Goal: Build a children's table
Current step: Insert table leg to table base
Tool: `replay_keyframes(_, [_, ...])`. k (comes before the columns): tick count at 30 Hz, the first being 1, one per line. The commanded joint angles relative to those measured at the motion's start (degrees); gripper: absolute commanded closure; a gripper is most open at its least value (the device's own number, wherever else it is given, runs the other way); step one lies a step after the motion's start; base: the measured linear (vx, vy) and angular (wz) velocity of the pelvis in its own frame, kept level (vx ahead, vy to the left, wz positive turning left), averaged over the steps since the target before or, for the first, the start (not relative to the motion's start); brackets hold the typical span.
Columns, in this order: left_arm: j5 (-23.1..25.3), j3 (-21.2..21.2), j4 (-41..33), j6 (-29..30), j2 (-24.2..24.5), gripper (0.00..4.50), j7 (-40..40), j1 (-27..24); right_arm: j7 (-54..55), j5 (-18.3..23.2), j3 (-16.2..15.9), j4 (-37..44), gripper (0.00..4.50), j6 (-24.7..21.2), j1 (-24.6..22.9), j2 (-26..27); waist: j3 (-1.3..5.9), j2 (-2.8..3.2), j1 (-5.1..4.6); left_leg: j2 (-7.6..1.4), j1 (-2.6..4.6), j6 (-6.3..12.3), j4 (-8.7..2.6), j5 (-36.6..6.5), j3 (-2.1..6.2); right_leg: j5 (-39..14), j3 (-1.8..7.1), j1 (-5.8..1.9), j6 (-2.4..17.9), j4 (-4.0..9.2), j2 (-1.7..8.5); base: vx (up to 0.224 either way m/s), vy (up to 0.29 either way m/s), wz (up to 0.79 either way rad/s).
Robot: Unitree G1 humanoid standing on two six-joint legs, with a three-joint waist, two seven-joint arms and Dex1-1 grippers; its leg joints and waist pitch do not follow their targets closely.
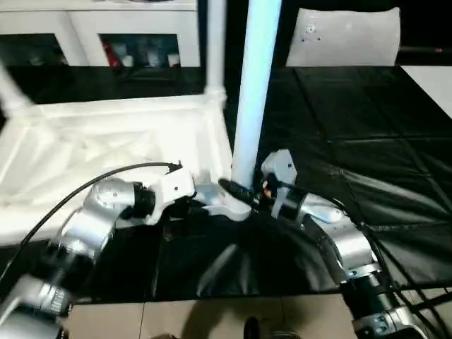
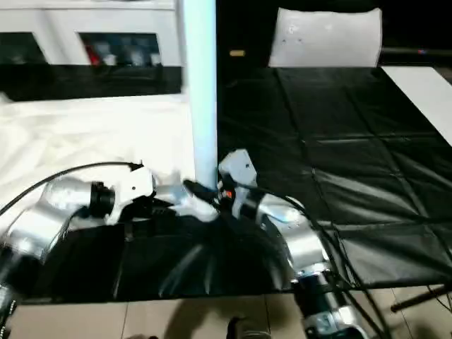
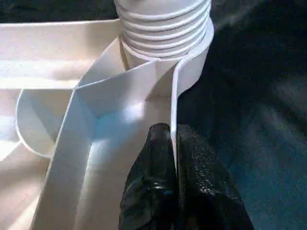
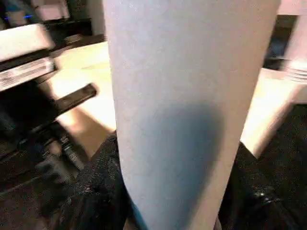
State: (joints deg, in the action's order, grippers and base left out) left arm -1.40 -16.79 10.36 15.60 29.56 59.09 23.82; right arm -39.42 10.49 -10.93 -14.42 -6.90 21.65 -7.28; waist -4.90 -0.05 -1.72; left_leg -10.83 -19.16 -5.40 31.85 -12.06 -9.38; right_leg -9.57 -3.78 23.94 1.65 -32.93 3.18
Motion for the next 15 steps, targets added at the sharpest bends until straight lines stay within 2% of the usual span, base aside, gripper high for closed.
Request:
replay_keyframes(1, [-0.57,0.54,-7.13,6.10,-1.84,4.50,-3.78,-2.65,2.87,-1.78,-0.98,-6.09,2.59,-4.88,-1.91,1.08,1.86,0.46,0.59,-2.17,-1.40,2.93,-4.12,-12.44,0.43,-21.36,3.31,-2.95,10.25,4.31,4.33,0.000,0.000,0.00])
replay_keyframes(3, [0.25,0.56,-12.53,11.32,-3.83,4.50,-6.63,-4.64,4.83,-1.89,-0.36,-6.78,2.59,-4.31,-1.53,2.25,1.83,0.44,0.59,-2.26,-1.43,3.03,-4.14,-11.73,0.38,-20.21,3.30,-3.08,10.81,4.19,4.35,0.000,0.000,0.00])
replay_keyframes(4, [0.44,0.20,-14.50,13.25,-5.12,4.50,-7.85,-5.27,5.80,-1.81,0.00,-7.31,2.59,-4.24,-1.26,2.87,1.70,0.53,0.61,-2.15,-1.22,3.31,-3.97,-11.48,0.15,-20.15,3.30,-2.89,11.21,4.34,4.23,0.000,0.000,0.00])
replay_keyframes(5, [0.42,0.07,-14.91,13.69,-5.59,4.50,-8.22,-5.39,6.10,-1.82,0.10,-7.51,2.59,-4.19,-1.15,3.03,1.67,0.50,0.58,-2.05,-1.31,3.46,-3.99,-11.54,0.19,-20.59,3.25,-2.93,11.18,4.41,4.18,0.000,0.000,0.00])
replay_keyframes(6, [0.10,-0.84,-17.35,16.38,-8.35,4.50,-10.52,-5.97,7.80,-2.00,0.62,-8.81,2.59,-3.92,-0.46,4.00,1.64,0.17,0.59,-2.06,-1.32,3.53,-3.99,-11.46,0.18,-21.45,3.28,-2.95,10.99,4.43,4.23,0.000,0.000,0.00])
replay_keyframes(7, [-0.21,-1.74,-18.56,17.78,-10.17,4.50,-11.85,-6.13,8.86,-2.07,0.96,-9.87,2.59,-3.77,0.11,4.74,1.55,0.27,0.79,-2.17,-1.06,3.50,-3.95,-11.76,0.12,-22.44,3.32,-2.67,11.03,4.59,4.24,0.000,0.000,0.00])
replay_keyframes(9, [-0.38,-2.49,-19.28,18.61,-11.26,4.50,-12.75,-6.13,9.79,-2.13,1.24,-10.61,2.59,-3.61,0.57,5.34,1.65,0.35,1.19,-2.15,-0.87,3.43,-3.95,-11.91,0.13,-22.83,3.29,-2.61,10.68,4.63,4.16,0.000,0.000,0.00])
replay_keyframes(10, [0.42,-3.58,-19.04,18.98,-12.31,4.50,-13.93,-5.48,11.78,-2.11,2.03,-11.67,2.59,-3.60,1.42,6.47,1.45,-0.02,1.35,-2.06,-0.96,3.52,-3.94,-11.97,0.02,-22.32,3.24,-2.54,10.38,4.70,3.98,0.000,0.000,0.00])
replay_keyframes(11, [0.42,-3.58,-19.04,18.98,-12.31,4.50,-13.93,-5.48,11.78,-2.11,2.03,-11.67,2.59,-3.60,1.42,6.47,1.45,-0.02,1.35,-2.06,-0.96,3.52,-3.94,-11.97,0.02,-22.32,3.24,-2.54,10.38,4.70,3.98,0.000,0.000,0.00])
replay_keyframes(12, [0.98,-3.88,-18.79,18.96,-12.43,4.50,-14.28,-5.18,12.48,-2.11,2.34,-11.98,2.59,-3.63,1.70,6.85,1.44,0.02,1.55,-1.89,-1.04,3.52,-4.01,-12.23,0.14,-23.30,3.20,-2.70,9.45,4.79,4.09,0.000,0.000,0.00])
replay_keyframes(15, [2.11,-3.33,-18.41,21.00,-13.35,4.50,-15.85,-4.20,14.15,-2.31,3.06,-12.35,2.59,-2.90,2.33,8.04,1.36,0.24,1.80,-1.94,-0.77,2.98,-4.12,-13.72,0.23,-26.14,3.15,-2.47,8.00,5.10,4.15,0.000,0.000,0.00])
